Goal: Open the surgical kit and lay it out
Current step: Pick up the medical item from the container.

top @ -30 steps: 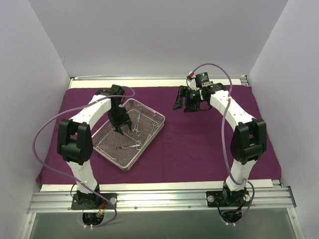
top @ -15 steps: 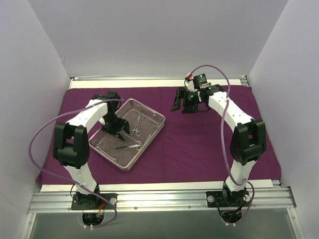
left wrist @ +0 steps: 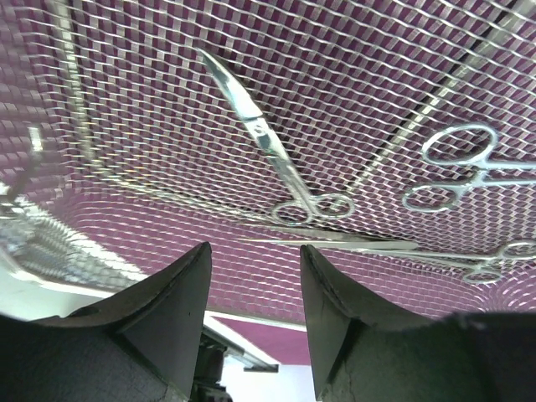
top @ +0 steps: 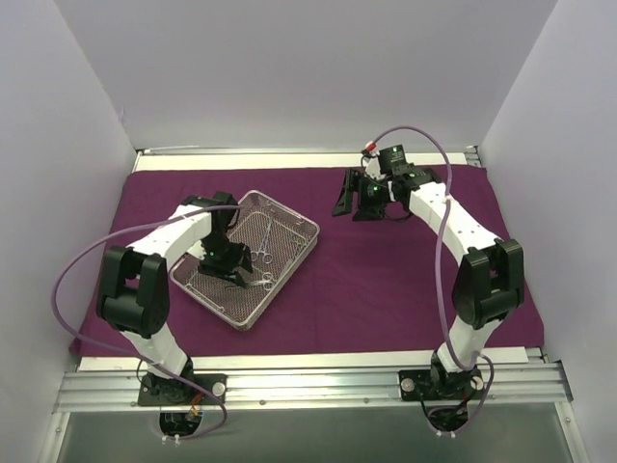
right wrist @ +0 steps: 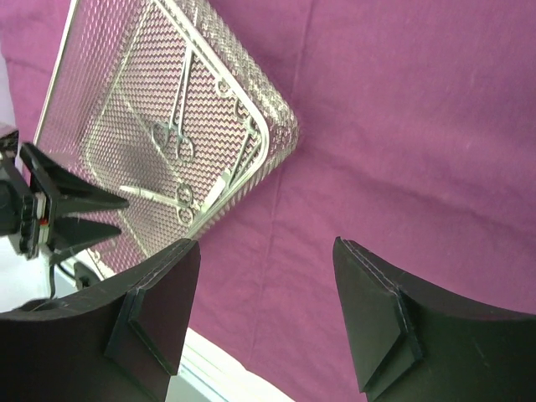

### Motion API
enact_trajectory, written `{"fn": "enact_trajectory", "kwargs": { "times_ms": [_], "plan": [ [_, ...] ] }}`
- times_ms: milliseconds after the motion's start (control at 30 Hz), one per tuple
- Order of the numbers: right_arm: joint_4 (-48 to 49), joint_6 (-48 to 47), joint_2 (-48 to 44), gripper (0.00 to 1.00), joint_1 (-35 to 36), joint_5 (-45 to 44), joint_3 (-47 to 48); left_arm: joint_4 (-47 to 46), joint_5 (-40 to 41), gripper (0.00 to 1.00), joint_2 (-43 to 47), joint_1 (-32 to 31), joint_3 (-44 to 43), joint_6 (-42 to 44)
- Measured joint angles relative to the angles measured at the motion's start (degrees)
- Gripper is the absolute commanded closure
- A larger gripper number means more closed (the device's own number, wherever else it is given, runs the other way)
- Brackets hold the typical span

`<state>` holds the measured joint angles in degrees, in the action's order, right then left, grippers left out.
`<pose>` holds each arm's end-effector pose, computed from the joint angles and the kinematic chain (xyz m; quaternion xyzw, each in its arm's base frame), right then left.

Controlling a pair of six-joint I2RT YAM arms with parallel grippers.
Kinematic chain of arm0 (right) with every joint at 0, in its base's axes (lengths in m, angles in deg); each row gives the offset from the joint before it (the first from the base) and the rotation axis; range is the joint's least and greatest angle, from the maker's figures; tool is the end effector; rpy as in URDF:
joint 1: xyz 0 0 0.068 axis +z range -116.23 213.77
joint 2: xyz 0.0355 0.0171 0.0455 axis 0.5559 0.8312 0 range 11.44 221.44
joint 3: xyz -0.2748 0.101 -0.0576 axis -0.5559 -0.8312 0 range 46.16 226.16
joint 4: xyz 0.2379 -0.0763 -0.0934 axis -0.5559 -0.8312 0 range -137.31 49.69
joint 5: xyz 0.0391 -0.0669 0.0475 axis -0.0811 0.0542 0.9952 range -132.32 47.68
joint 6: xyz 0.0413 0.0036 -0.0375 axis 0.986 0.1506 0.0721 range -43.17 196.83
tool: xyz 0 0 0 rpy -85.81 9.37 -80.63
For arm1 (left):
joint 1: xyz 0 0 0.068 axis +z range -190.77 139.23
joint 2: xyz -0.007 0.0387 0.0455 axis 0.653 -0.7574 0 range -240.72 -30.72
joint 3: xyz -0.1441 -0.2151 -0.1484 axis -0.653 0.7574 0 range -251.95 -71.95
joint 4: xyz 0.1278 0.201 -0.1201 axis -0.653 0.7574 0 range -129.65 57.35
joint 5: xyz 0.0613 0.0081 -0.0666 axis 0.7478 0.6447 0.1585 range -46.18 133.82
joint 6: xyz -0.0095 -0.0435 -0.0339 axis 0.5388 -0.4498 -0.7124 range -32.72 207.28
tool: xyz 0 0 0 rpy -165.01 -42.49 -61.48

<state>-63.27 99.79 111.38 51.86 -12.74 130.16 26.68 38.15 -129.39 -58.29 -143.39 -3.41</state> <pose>0.3850 0.1458 0.3209 -0.0729 0.8762 0.3619 0.3099 0.2916 -0.0961 0.2271 0.5962 -0.8007 0.0039 0.0583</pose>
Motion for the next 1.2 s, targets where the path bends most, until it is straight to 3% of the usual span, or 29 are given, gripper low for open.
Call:
{"fn": "enact_trajectory", "kwargs": {
  "times_ms": [400,933,1033,1167,1200],
  "plan": [
    [-0.02,-0.11,-1.20,0.35,0.00,1.36,-2.19,-4.28,0.94,0.44,-3.96,-3.34,-0.04,-5.29],
    [-0.55,-0.92,-1.81,0.36,0.00,1.27,-3.02,-8.87,0.90,0.44,-8.17,-2.25,1.44,-9.20],
    [-0.70,-1.09,-1.97,0.36,0.00,1.25,-3.04,-9.60,0.76,0.48,-8.20,-2.40,1.79,-9.35],
    [-0.76,-1.27,-1.95,0.36,0.00,1.20,-3.04,-11.50,0.55,0.60,-8.09,-2.38,2.38,-9.79],
    [-0.79,-1.36,-1.95,0.36,0.00,1.16,-3.04,-12.02,0.52,0.67,-8.09,-2.36,2.51,-9.90]
  ]
}}
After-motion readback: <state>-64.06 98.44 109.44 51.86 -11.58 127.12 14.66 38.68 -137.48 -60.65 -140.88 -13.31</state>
